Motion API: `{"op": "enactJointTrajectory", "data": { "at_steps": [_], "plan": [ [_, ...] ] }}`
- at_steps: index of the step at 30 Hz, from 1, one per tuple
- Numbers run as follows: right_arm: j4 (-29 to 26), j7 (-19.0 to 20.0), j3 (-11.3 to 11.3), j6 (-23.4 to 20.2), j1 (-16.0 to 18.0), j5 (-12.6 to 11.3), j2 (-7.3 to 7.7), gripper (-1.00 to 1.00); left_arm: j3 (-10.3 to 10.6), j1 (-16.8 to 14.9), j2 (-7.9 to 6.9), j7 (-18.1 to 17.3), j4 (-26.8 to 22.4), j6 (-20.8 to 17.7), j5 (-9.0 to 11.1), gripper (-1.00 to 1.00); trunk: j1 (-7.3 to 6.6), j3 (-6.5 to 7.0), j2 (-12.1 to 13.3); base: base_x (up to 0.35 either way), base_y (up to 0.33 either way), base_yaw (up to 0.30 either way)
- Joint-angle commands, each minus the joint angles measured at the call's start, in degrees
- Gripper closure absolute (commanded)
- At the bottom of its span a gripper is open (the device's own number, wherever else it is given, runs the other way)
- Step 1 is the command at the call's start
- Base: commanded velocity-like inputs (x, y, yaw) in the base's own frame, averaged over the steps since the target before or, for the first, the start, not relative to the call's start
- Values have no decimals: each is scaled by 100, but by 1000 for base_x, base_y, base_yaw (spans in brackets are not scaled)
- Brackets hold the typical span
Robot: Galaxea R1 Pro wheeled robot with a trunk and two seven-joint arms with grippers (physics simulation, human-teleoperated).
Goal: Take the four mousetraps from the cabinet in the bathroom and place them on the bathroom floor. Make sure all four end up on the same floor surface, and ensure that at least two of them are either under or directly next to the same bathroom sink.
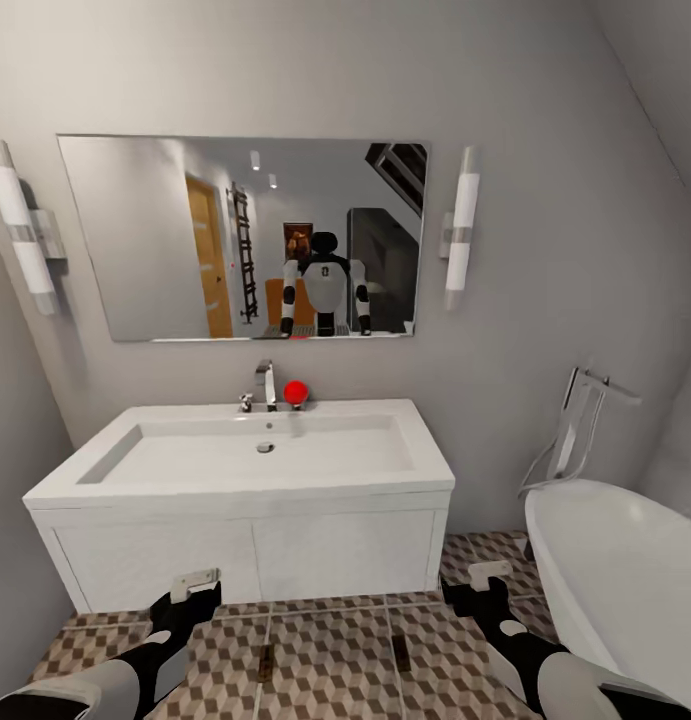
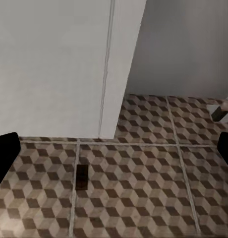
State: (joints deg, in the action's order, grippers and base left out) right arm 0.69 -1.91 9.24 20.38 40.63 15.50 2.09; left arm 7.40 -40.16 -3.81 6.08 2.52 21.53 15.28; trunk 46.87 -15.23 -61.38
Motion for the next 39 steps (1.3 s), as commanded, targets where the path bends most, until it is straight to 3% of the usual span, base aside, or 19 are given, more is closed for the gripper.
{"op": "enactJointTrajectory", "data": {
  "at_steps": [1, 39],
  "plan": [
    [10, -20, 43, 19, 8, 59, -1, -100, 51, -10, 0, 8, 21, 35, 37, -100, -22, 11, 36, 0, 0, -257],
    [10, -20, 43, 19, 6, 58, -3, -100, 51, -10, -3, 9, 20, 35, 37, -100, -857, 693, 1560, 0, 0, -273]
  ]
}}
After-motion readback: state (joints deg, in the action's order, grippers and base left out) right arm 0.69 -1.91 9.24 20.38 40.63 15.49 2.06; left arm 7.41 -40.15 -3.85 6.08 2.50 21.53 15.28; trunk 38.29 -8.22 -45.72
